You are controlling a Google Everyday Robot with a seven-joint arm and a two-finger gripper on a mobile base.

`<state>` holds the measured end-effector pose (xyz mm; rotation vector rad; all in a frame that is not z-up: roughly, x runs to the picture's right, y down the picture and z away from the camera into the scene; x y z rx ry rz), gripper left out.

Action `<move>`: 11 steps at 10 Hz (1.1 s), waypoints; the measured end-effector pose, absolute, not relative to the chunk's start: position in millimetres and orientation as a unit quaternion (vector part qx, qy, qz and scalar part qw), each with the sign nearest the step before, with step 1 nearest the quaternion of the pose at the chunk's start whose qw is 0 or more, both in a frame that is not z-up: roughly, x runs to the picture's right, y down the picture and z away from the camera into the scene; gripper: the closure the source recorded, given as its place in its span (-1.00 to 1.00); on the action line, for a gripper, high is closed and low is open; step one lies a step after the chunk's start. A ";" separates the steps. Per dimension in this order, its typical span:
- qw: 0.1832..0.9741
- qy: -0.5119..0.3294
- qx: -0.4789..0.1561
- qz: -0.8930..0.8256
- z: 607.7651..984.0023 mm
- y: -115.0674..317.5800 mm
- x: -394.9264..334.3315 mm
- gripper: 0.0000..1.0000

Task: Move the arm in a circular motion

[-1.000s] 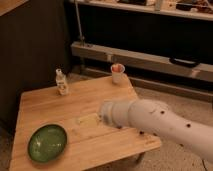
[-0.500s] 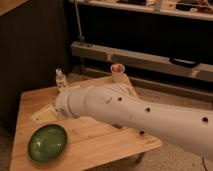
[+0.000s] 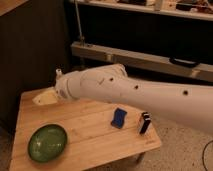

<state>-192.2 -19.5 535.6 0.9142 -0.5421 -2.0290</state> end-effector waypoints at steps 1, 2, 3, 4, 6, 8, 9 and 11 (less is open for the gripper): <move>0.426 -0.217 0.352 -0.805 555.7 -31.1 -180.9 -0.60; 0.441 -0.218 0.339 -0.802 576.7 -41.2 -168.1 -0.60; 0.457 -0.219 0.326 -0.798 595.7 -49.0 -156.1 -0.60; 0.482 -0.218 0.305 -0.792 624.9 -57.5 -133.3 -0.60; 0.520 -0.215 0.265 -0.783 668.9 -64.3 -94.0 -0.60; 0.565 -0.208 0.215 -0.769 713.1 -62.8 -37.1 -0.60; 0.586 -0.205 0.193 -0.760 729.4 -57.2 -7.7 -0.60; 0.626 -0.196 0.159 -0.738 747.7 -41.7 46.9 -0.60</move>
